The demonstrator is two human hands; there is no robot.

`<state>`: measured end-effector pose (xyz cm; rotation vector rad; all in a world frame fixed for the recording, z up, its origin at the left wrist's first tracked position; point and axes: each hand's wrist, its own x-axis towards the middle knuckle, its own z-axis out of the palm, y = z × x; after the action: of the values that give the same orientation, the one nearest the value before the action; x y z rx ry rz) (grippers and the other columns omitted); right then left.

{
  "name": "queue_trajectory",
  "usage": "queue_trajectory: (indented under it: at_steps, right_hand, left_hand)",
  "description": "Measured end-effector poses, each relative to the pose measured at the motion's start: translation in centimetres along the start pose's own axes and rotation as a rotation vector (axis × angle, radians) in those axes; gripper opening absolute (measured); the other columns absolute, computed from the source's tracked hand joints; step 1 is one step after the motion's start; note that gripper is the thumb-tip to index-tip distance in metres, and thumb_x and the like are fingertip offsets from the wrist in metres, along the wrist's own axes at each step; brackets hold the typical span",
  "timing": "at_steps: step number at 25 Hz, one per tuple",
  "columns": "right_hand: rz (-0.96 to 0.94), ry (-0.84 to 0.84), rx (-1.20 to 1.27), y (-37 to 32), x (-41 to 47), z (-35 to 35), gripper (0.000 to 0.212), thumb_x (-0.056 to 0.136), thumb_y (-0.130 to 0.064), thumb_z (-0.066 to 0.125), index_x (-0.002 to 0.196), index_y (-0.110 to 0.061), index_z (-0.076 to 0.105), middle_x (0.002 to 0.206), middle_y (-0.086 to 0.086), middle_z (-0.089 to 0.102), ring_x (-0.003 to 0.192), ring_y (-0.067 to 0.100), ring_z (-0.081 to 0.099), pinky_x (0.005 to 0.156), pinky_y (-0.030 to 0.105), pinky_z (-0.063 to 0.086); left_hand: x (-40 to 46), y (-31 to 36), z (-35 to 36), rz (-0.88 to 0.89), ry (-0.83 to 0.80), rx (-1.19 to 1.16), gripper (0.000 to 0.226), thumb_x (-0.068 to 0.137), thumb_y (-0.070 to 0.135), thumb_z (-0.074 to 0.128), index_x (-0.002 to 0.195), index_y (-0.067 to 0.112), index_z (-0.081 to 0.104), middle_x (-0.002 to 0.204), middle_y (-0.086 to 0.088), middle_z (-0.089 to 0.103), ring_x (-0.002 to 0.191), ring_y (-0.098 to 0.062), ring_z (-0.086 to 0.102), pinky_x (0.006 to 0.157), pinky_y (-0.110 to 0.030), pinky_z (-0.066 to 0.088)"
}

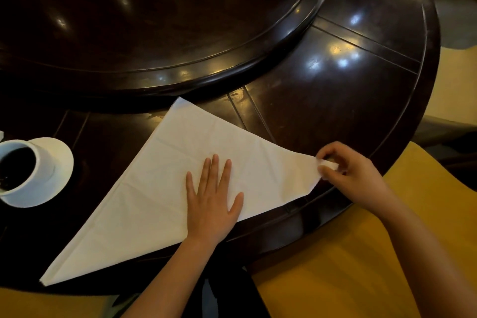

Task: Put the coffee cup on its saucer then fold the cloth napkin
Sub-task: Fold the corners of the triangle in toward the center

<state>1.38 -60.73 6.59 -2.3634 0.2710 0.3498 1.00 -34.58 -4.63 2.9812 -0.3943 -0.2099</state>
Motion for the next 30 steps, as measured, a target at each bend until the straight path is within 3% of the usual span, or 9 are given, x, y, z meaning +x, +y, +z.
queue_trajectory:
  at_steps: [2,4,7,9,11,15,18,23,30]
  right_hand:
    - [-0.129,-0.128,0.087,-3.4,0.5,0.4,0.012,0.082,-0.022,0.064,0.083,-0.034,0.062,0.081,-0.006,0.067,0.069,0.01,0.062,0.063,0.029,0.054]
    - [-0.241,-0.246,0.094,-6.5,1.8,1.1,0.013,0.08,-0.021,0.065,0.087,-0.032,0.064,0.084,-0.006,0.07,0.071,0.009,0.062,0.064,0.024,0.052]
    - [-0.415,-0.253,0.014,-10.5,5.1,2.4,0.012,0.085,-0.012,0.062,0.091,-0.02,0.067,0.079,-0.008,0.069,0.072,0.005,0.062,0.063,0.011,0.045]
    - [-0.458,-0.233,-0.03,-12.6,7.7,3.7,0.01,0.088,-0.015,0.06,0.093,-0.014,0.068,0.077,-0.002,0.066,0.07,0.008,0.059,0.06,0.011,0.041]
    - [-0.469,-0.243,-0.085,-14.1,10.5,5.7,0.014,0.09,-0.018,0.058,0.095,-0.009,0.068,0.077,0.004,0.062,0.067,0.013,0.054,0.058,0.015,0.038]
    - [-0.404,-0.229,-0.111,-15.6,15.2,9.8,0.017,0.09,-0.02,0.058,0.093,-0.006,0.067,0.073,0.002,0.057,0.063,0.011,0.049,0.057,0.017,0.036]
    - [-0.341,-0.203,-0.071,-15.7,17.3,12.0,0.014,0.09,-0.019,0.059,0.095,-0.008,0.066,0.082,0.006,0.063,0.074,0.015,0.057,0.069,0.024,0.046]
    - [-0.292,-0.139,-0.046,-15.6,19.2,14.7,0.014,0.089,-0.017,0.059,0.096,-0.008,0.066,0.089,0.012,0.067,0.079,0.021,0.06,0.076,0.03,0.05]
    - [-0.296,0.047,0.016,-15.1,18.5,16.5,0.014,0.089,-0.019,0.06,0.097,-0.01,0.067,0.09,0.009,0.068,0.082,0.02,0.062,0.08,0.035,0.053]
  left_hand:
    - [-0.1,0.0,-0.2,-0.007,0.035,-0.046,0.073,0.087,0.06,0.025,0.147,0.017,0.021,0.154,-0.012,0.022,0.14,-0.028,0.014,0.109,-0.057,0.013]
    - [-0.3,-0.2,-0.5,-0.03,0.095,-0.156,0.07,0.091,0.058,0.014,0.146,0.015,0.018,0.153,-0.012,0.02,0.139,-0.029,0.017,0.108,-0.057,0.013]
    - [-0.8,-0.6,-0.6,-0.055,0.199,-0.371,0.064,0.095,0.053,0.01,0.148,0.016,0.007,0.154,-0.009,0.014,0.143,-0.026,0.012,0.112,-0.052,0.011]
    - [-1.0,-0.6,-0.6,-0.08,0.247,-0.411,0.062,0.096,0.049,0.01,0.148,0.017,0.003,0.154,-0.009,0.012,0.143,-0.021,0.007,0.116,-0.049,0.008]
    - [-1.0,-0.5,-0.7,-0.104,0.27,-0.405,0.061,0.097,0.048,0.01,0.148,0.017,0.001,0.153,-0.01,0.013,0.142,-0.022,0.008,0.115,-0.047,0.007]
    - [-0.6,-0.4,-0.8,-0.15,0.239,-0.312,0.06,0.097,0.042,0.014,0.147,0.011,0.011,0.15,-0.01,0.019,0.139,-0.027,0.02,0.106,-0.058,0.019]
    - [-0.2,-0.3,-0.9,-0.152,0.166,-0.172,0.065,0.089,0.043,0.032,0.144,0.009,0.022,0.149,-0.011,0.024,0.136,-0.026,0.024,0.103,-0.057,0.025]
    - [0.2,-0.1,-0.6,-0.181,0.081,-0.069,0.074,0.081,0.054,0.043,0.14,0.01,0.036,0.147,-0.01,0.036,0.135,-0.026,0.028,0.103,-0.055,0.025]
    - [0.3,-0.1,-0.2,-0.188,0.003,-0.02,0.074,0.084,0.053,0.046,0.142,0.008,0.034,0.148,-0.011,0.033,0.137,-0.027,0.019,0.107,-0.054,0.018]
